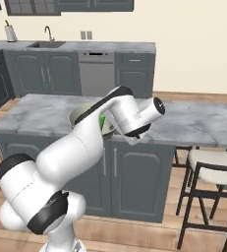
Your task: Place the cup inside the bowl on the dining table and move the bowl to any counter.
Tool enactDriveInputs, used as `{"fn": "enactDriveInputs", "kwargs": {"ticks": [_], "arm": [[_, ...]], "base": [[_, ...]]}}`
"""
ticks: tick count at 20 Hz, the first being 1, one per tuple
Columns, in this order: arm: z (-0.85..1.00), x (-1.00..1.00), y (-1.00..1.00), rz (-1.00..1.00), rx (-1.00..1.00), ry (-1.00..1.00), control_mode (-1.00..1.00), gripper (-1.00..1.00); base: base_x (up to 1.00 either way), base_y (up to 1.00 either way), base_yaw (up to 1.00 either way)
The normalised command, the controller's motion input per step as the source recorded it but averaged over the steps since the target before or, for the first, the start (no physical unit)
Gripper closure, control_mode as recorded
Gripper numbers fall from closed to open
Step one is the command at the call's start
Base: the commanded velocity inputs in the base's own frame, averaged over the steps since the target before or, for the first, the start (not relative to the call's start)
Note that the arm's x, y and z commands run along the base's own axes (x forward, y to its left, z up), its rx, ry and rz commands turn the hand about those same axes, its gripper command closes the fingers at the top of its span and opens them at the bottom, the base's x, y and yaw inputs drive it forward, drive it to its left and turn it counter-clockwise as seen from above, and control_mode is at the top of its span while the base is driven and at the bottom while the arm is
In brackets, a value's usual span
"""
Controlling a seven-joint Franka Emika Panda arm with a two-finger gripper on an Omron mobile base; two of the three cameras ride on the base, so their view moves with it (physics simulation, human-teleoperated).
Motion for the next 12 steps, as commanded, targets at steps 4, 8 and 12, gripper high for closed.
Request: {"fn": "enactDriveInputs", "kwargs": {"ticks": [4,8,12], "arm": [[0.0,0.0,0.0,0.0,0.0,0.0,1.0,1.0],[0.0,0.0,0.0,0.0,0.0,0.0,1.0,1.0],[0.0,0.0,0.0,0.0,0.0,0.0,1.0,1.0]], "base": [[-0.04,0.77,-0.08],[-0.03,0.8,-0.07],[-0.05,0.84,-0.07]]}}
